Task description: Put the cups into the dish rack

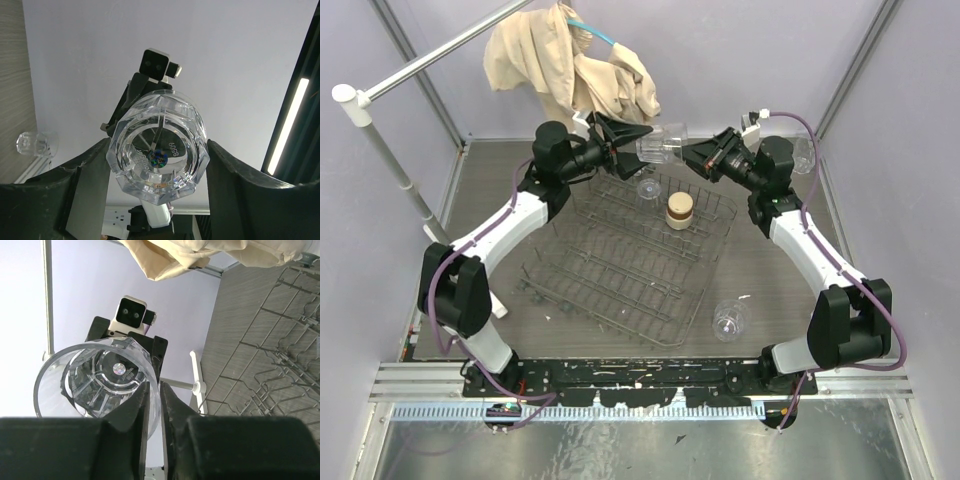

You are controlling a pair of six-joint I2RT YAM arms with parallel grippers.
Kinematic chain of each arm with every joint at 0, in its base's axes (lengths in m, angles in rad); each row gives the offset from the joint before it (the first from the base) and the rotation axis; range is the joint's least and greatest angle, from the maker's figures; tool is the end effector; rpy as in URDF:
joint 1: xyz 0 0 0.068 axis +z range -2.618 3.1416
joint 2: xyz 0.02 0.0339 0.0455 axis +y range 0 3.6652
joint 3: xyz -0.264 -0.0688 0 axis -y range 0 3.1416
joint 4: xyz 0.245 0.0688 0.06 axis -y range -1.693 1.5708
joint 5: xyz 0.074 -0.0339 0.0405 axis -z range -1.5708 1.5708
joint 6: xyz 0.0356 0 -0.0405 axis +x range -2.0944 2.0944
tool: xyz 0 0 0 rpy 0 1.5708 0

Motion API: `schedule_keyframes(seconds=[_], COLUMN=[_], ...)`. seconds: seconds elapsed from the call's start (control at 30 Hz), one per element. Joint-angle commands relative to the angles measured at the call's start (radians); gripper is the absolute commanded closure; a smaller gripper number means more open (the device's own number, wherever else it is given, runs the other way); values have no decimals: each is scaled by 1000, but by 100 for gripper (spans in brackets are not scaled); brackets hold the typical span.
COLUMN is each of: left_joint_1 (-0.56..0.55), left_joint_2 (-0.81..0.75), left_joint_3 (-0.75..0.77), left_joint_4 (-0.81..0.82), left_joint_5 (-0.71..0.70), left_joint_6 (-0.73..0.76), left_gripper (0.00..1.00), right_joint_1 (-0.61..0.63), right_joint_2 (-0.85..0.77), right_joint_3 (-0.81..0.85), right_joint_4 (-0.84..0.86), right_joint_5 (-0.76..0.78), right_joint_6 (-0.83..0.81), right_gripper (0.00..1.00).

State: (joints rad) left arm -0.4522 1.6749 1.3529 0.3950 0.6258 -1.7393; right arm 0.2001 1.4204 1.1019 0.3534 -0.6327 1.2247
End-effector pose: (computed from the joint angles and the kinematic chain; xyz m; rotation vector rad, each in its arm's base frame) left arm 0.3520 -0.1942 0.3630 -0.6045 1.8962 -2.0763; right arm 0.3237 0.0871 0.3584 0.3289 1.7527 1.5616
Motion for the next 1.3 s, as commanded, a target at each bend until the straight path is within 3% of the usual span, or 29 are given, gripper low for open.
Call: schedule_keyframes(seconds=[0.0,0.1,0.27,0.4,0.53,0.6,0.7,0.87,1.27], left_joint_1=[-4,5,39,71,87,90,90,96,138], left_joint_2=[9,5,-4,-21,-27,-22,-10,28,52], left_joint_3=[-5,-4,9,44,138,191,270,395,422], left_joint_4=[40,3,-101,-282,-578,-702,-858,-1042,-1060], left_joint_5=[13,15,20,9,-56,-108,-196,-308,-312], left_joint_6=[11,46,147,309,552,651,775,922,959], left_gripper=[92,100,100,100,100,100,100,100,100], right_joint_1=[7,-12,-98,-150,-149,-150,-151,-151,-151], right_joint_2=[-19,-31,-76,-93,-58,-52,-41,-9,93], right_joint_3=[29,11,-29,26,162,188,191,180,152], right_joint_4=[51,16,-114,-442,-873,-978,-1024,-1045,-1017], right_joint_5=[-1,-1,-20,46,308,440,545,596,620], right_joint_6=[-39,-67,-167,-410,-705,-807,-861,-865,-856], right_gripper=[72,56,47,45,43,42,42,46,50])
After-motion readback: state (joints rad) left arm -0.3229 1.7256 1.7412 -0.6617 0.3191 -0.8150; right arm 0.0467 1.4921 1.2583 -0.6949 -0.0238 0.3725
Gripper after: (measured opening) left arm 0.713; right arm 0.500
